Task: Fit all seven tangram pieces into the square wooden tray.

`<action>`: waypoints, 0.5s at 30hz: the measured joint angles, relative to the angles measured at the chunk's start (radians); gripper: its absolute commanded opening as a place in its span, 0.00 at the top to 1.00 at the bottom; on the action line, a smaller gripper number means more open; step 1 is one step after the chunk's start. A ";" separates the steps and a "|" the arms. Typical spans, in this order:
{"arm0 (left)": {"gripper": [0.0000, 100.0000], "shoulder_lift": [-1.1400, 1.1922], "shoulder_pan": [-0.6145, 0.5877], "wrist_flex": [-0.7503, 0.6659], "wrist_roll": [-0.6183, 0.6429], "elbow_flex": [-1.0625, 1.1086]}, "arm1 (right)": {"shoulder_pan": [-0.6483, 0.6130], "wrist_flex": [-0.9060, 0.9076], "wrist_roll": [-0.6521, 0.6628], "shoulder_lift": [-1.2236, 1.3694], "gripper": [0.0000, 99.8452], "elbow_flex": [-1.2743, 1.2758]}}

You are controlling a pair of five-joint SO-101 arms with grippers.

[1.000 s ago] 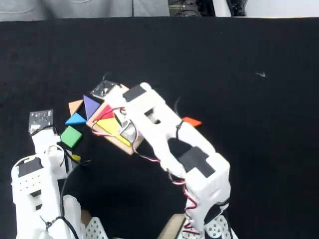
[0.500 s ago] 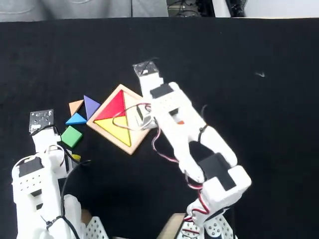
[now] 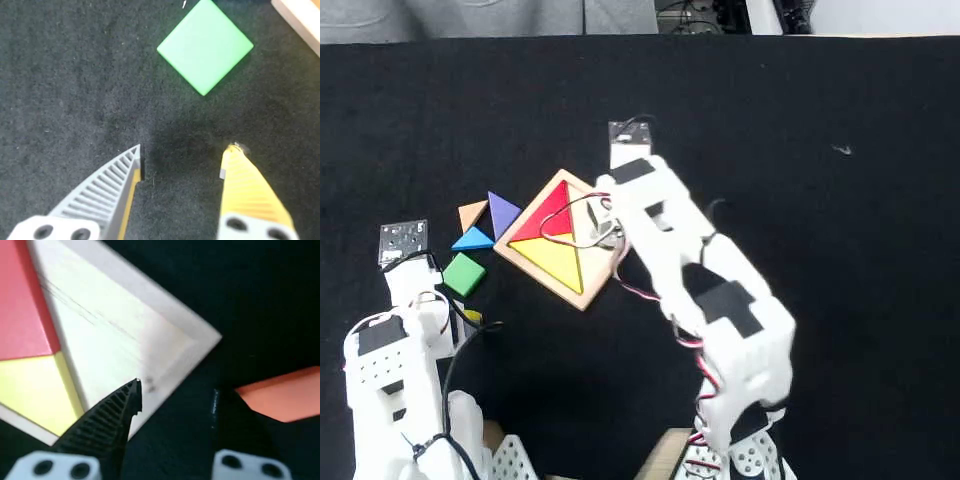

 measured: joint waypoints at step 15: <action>0.74 0.000 0.000 0.000 0.000 0.000 | 0.048 0.094 0.011 0.109 0.99 -0.135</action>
